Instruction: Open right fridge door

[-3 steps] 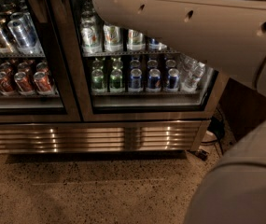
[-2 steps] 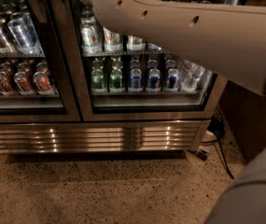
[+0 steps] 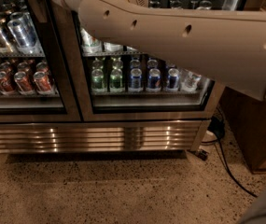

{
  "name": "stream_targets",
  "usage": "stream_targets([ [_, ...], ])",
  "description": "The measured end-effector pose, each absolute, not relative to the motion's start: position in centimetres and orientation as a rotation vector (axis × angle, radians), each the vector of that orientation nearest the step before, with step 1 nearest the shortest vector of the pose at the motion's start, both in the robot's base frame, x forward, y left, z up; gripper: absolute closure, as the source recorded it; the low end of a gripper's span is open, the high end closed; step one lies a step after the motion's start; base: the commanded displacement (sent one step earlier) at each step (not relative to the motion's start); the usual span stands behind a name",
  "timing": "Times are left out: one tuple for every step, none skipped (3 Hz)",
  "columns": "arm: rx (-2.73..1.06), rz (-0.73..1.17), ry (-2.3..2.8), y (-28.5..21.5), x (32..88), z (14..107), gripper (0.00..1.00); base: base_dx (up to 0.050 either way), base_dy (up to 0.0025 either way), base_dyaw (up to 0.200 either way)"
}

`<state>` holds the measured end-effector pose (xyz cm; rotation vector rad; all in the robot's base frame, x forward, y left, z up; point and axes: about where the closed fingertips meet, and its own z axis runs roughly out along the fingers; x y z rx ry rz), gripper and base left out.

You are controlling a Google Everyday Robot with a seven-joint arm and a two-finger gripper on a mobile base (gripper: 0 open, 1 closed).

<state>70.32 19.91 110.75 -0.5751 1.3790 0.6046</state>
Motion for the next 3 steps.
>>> stream_targets([
  [-0.631, 0.693, 1.351, 23.3, 67.6, 110.5, 0.0, 0.0, 0.0, 0.0],
  [-0.673, 0.762, 1.317, 24.6, 66.1, 110.1, 0.0, 0.0, 0.0, 0.0],
  [-0.689, 0.776, 1.314, 24.8, 65.7, 110.3, 0.0, 0.0, 0.0, 0.0],
])
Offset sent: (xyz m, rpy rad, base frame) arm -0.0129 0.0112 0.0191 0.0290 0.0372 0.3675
